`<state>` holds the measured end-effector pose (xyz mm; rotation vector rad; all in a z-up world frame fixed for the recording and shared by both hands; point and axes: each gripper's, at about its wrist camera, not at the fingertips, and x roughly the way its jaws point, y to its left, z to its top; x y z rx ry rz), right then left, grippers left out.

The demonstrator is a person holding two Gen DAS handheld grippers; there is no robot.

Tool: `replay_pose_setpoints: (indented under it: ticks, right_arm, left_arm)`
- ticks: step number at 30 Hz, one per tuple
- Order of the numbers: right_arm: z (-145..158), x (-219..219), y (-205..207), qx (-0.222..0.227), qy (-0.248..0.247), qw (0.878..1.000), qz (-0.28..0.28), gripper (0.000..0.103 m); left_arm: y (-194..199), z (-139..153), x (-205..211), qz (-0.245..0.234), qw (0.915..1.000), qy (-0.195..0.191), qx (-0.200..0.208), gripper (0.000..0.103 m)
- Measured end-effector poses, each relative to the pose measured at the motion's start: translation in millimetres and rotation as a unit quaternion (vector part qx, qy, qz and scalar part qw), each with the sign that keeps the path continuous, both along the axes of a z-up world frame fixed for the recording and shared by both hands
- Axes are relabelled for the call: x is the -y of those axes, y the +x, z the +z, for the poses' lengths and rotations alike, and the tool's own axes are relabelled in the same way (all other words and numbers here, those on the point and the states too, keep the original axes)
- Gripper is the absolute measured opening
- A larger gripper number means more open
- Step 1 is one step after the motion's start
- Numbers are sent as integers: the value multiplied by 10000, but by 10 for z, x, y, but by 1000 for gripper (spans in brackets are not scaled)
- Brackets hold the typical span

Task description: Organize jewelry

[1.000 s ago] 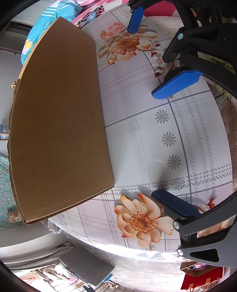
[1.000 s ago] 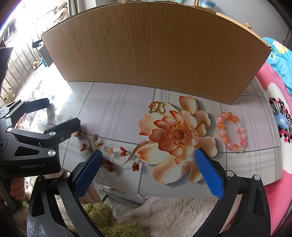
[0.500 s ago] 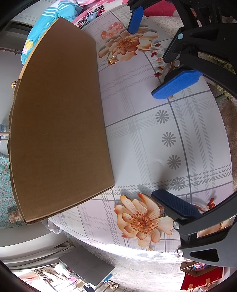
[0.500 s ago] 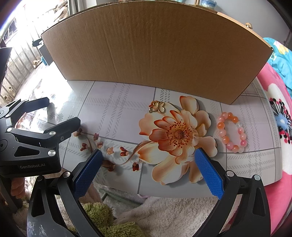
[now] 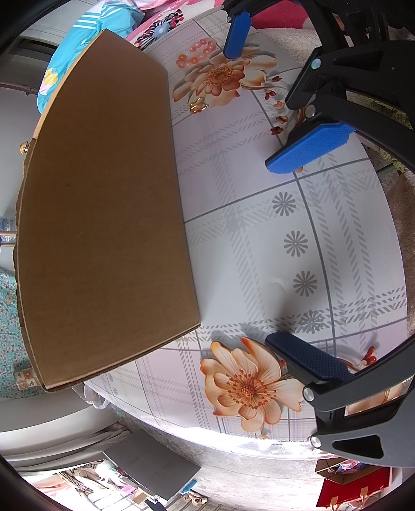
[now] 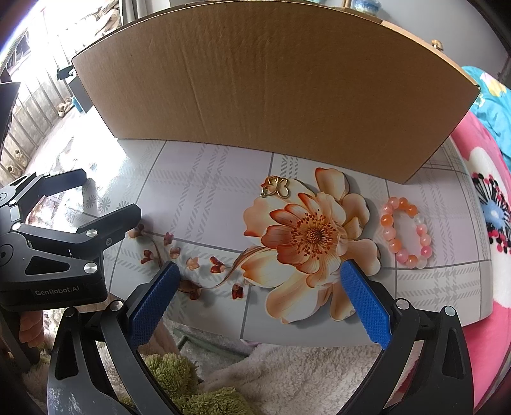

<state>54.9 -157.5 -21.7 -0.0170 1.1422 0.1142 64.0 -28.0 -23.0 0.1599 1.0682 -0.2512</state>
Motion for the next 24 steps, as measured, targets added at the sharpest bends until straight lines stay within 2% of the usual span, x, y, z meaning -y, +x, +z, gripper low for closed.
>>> replay_pose_setpoints:
  ticks: [24]
  right_arm:
    - [15, 41, -14, 88, 31, 10000, 34, 97]
  left_arm:
    - [23, 9, 13, 49, 10000, 4, -12, 97]
